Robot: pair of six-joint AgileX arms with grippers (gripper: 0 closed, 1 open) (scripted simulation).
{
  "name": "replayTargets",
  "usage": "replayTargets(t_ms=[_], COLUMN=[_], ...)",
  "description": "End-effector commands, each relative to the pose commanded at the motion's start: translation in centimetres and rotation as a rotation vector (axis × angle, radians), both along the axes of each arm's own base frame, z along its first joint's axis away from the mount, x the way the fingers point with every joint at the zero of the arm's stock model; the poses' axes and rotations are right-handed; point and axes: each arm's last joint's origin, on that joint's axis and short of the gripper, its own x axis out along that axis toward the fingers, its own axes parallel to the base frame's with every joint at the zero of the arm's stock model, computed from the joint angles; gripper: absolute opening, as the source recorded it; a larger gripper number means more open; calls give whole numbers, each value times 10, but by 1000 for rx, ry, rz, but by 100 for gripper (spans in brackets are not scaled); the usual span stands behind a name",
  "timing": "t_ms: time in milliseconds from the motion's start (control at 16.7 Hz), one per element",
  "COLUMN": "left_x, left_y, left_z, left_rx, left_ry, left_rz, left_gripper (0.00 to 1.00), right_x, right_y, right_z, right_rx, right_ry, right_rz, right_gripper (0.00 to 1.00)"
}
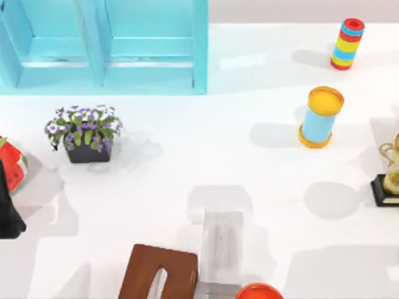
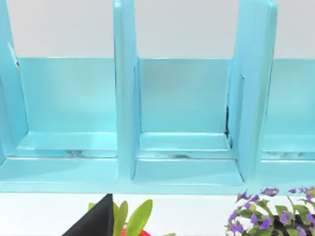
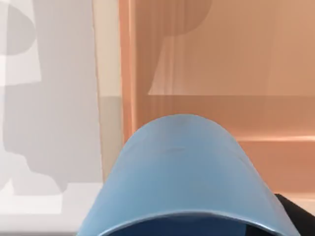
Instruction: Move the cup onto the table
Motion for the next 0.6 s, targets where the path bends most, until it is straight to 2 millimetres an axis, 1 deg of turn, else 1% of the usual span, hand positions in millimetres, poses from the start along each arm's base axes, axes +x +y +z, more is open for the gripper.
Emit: replayTargets(t_ms=[120, 300, 480, 600], left_x=[0, 0, 0, 0], left_y=[0, 0, 0, 0], left_z=[0, 0, 0, 0], left_rx=[0, 0, 0, 0], left_ry=[0, 0, 0, 0], left_rz=[0, 0, 0, 0], left_gripper=[100, 100, 100, 100], right_x=[7, 33, 71, 97], right_y=[3, 17, 45, 72], right_z=[3, 21, 54, 76], right_rx=[4, 2, 8, 27], right_ry=[6, -27, -113, -174], right_rz=[-2, -16, -55, -64], right_gripper=[0, 0, 0, 0])
